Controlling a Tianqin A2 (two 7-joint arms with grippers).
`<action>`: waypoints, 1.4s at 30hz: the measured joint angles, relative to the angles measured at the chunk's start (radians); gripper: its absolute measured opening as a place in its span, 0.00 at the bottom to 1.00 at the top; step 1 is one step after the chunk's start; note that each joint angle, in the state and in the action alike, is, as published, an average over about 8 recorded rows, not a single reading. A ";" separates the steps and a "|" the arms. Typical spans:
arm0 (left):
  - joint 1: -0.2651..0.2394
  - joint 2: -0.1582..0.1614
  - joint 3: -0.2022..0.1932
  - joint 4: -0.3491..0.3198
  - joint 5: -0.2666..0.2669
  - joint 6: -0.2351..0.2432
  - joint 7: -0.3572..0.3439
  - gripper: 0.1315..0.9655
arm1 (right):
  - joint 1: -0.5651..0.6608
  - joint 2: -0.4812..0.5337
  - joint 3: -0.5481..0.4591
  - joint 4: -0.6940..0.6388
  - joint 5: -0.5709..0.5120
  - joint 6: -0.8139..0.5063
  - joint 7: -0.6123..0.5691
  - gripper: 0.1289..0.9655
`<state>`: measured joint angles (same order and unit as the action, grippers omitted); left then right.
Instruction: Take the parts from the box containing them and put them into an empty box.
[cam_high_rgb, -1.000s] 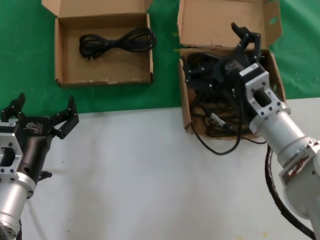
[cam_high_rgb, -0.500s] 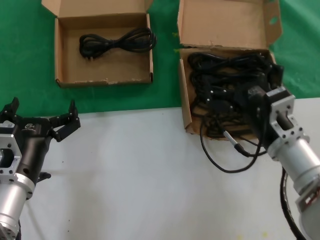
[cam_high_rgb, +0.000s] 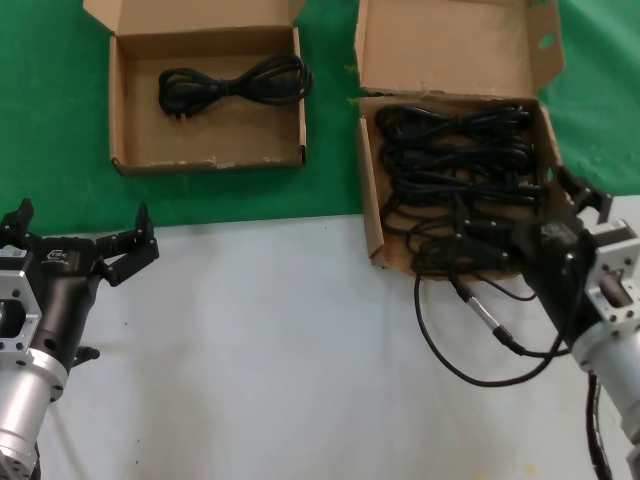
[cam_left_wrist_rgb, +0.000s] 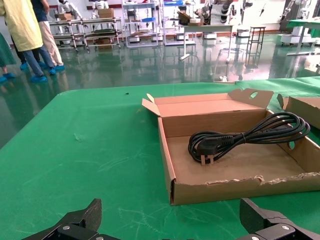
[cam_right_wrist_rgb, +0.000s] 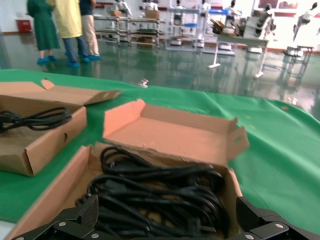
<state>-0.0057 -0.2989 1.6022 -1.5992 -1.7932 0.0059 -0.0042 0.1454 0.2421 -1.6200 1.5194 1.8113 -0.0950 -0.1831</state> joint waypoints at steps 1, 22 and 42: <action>0.000 0.000 0.000 0.000 0.000 0.000 0.000 1.00 | -0.010 0.004 0.001 0.005 -0.001 0.006 0.012 1.00; 0.005 -0.001 -0.002 -0.001 -0.006 -0.005 0.004 1.00 | -0.121 0.048 0.017 0.067 -0.009 0.079 0.153 1.00; 0.005 -0.001 -0.002 -0.001 -0.006 -0.005 0.004 1.00 | -0.121 0.048 0.017 0.067 -0.009 0.079 0.153 1.00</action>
<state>-0.0009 -0.2998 1.6004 -1.5999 -1.7989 0.0010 -0.0007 0.0240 0.2905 -1.6033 1.5867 1.8019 -0.0156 -0.0300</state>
